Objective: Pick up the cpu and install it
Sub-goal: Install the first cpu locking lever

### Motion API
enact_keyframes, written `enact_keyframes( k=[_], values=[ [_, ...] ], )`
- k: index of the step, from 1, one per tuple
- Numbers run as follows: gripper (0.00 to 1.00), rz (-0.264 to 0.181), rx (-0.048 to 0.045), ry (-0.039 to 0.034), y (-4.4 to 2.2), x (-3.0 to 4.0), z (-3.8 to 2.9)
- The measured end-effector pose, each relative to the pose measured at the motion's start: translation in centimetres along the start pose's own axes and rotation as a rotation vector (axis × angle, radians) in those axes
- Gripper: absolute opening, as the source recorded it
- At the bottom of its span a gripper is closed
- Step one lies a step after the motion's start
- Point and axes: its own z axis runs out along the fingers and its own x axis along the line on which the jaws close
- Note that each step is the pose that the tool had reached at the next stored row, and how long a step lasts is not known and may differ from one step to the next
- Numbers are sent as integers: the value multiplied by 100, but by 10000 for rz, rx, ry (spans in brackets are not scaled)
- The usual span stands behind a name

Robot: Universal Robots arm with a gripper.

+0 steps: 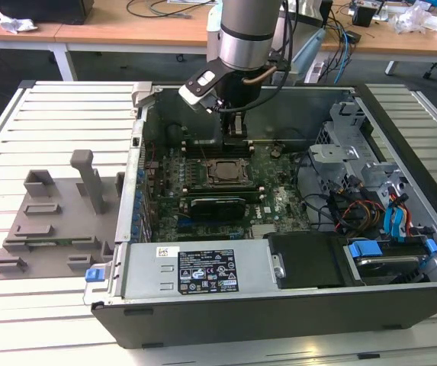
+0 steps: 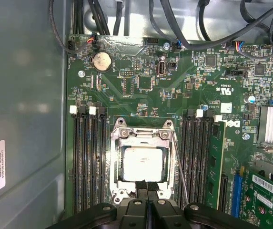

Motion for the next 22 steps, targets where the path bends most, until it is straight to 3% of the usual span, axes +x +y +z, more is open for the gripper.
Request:
enact_keyframes(
  k=[4,5,8,10,12,22],
  values=[
    [11,-514,-8,-29,0,0,0],
    [11,-1081,-17,-60,0,0,0],
    [11,-1788,-28,-100,0,0,0],
    [11,-2887,-45,-160,0,0,0],
    [11,-3567,-55,-198,1,0,0],
    [11,-5502,-85,-306,1,0,0]
  ],
)
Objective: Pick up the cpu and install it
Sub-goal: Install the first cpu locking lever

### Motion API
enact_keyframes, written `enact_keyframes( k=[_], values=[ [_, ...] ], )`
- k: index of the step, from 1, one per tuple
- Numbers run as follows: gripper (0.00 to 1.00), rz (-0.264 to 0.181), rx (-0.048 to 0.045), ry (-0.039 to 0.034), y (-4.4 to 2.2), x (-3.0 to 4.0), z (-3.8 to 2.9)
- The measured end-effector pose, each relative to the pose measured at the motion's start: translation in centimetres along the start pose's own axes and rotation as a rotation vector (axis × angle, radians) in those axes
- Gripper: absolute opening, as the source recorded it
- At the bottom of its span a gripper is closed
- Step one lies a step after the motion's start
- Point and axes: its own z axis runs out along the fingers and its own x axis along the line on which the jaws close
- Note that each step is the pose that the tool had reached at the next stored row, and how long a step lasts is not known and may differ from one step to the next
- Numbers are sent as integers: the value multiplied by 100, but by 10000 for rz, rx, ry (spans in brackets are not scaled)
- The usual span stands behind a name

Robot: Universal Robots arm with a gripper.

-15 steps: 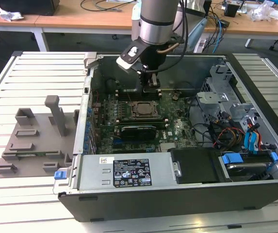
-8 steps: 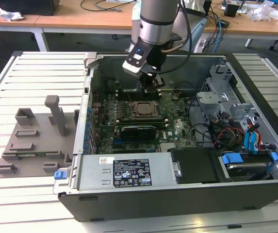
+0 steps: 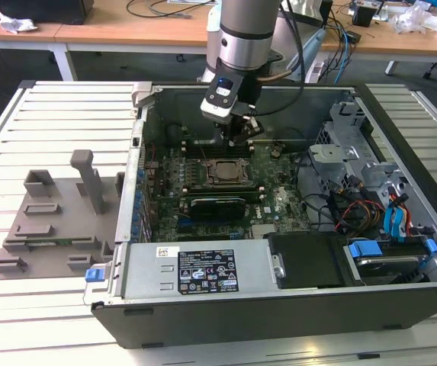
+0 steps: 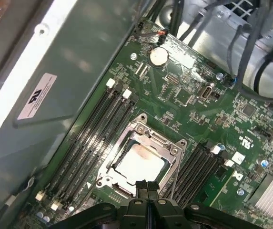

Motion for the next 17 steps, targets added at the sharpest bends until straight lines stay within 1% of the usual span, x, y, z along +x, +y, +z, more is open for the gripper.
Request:
enact_keyframes(
  k=[4,5,7,9,11,12,14,16,17],
  values=[
    [11,-774,-12,-43,0,0,0],
    [11,-1026,-16,-57,0,0,0],
    [11,-1194,-19,-66,0,0,0],
    [11,-1489,-23,-83,0,0,0],
    [11,-1685,-25,-94,0,0,0],
    [11,-1986,-31,-111,0,0,0],
    [11,-2351,-36,-131,0,0,0],
    [11,-2579,-39,-143,0,0,0],
    [11,-2947,-45,-163,0,0,0]
  ],
)
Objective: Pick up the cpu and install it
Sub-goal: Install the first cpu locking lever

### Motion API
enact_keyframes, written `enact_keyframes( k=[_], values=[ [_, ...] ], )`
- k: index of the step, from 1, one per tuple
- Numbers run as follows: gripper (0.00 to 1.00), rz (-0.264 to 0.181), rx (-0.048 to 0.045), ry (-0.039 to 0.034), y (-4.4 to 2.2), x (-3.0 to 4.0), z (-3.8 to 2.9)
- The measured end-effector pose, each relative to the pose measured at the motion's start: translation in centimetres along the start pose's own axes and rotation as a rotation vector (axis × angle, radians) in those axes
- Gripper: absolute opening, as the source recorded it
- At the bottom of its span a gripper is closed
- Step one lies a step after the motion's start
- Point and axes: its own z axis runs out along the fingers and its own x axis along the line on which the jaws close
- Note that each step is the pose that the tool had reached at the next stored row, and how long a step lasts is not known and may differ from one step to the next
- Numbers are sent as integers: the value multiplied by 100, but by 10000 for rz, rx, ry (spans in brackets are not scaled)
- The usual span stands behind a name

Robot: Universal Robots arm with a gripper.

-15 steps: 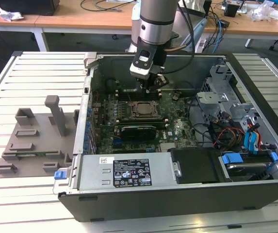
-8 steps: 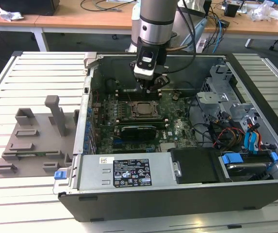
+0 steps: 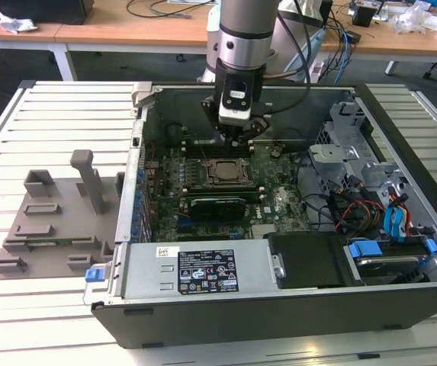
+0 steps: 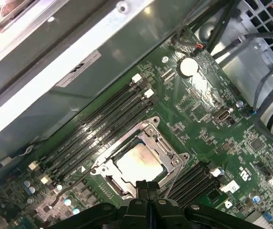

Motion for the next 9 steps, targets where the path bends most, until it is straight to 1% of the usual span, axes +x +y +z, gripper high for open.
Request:
enact_keyframes(
  k=[1,2,9],
  values=[
    [11,-297,-5,-17,0,0,0],
    [11,-419,-7,-24,0,0,0],
    [11,-1056,-17,-59,0,0,0]
  ],
)
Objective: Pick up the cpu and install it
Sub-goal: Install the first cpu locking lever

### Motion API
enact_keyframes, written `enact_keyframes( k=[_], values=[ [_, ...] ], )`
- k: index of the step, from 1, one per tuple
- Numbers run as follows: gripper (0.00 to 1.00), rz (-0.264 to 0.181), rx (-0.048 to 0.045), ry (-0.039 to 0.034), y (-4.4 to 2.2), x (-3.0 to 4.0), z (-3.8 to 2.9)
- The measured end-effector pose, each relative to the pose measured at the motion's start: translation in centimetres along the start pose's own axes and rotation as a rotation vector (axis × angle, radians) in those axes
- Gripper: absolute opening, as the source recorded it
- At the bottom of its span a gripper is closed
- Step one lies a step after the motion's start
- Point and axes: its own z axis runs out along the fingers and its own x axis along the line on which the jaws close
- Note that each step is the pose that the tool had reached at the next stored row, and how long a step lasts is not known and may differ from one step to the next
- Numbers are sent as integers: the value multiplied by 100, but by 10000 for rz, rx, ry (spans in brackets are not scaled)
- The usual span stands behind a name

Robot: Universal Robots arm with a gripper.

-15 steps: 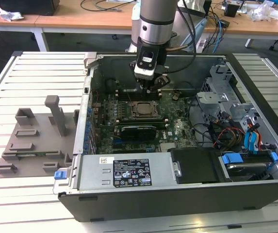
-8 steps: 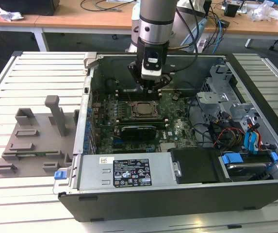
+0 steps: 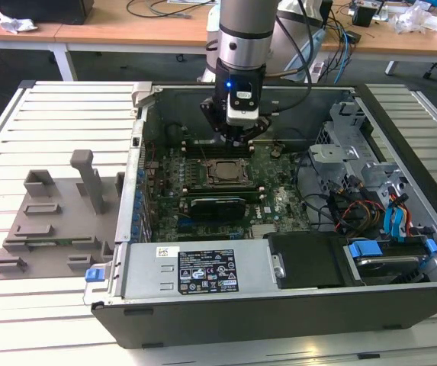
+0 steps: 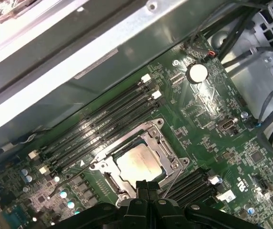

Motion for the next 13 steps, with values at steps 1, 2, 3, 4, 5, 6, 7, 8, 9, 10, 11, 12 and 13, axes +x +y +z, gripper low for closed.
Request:
enact_keyframes(
  k=[1,2,3,4,5,6,7,8,9,10,11,12,13],
  values=[
    [11,-153,-2,-8,0,0,0],
    [11,-343,-5,-19,0,0,0],
    [11,-465,-7,-26,0,0,0],
    [11,-574,-9,-32,0,0,0],
    [11,-643,-10,-36,0,0,0],
    [11,-752,-12,-42,0,0,0],
    [11,-817,-13,-46,0,0,0],
    [11,-879,-14,-49,0,0,0],
    [11,-998,-16,-56,0,0,0],
    [11,-1139,-18,-63,0,0,0],
    [11,-1276,-20,-71,0,0,0],
    [11,-1457,-23,-81,0,0,0],
    [11,-1547,-24,-86,0,0,0]
  ],
)
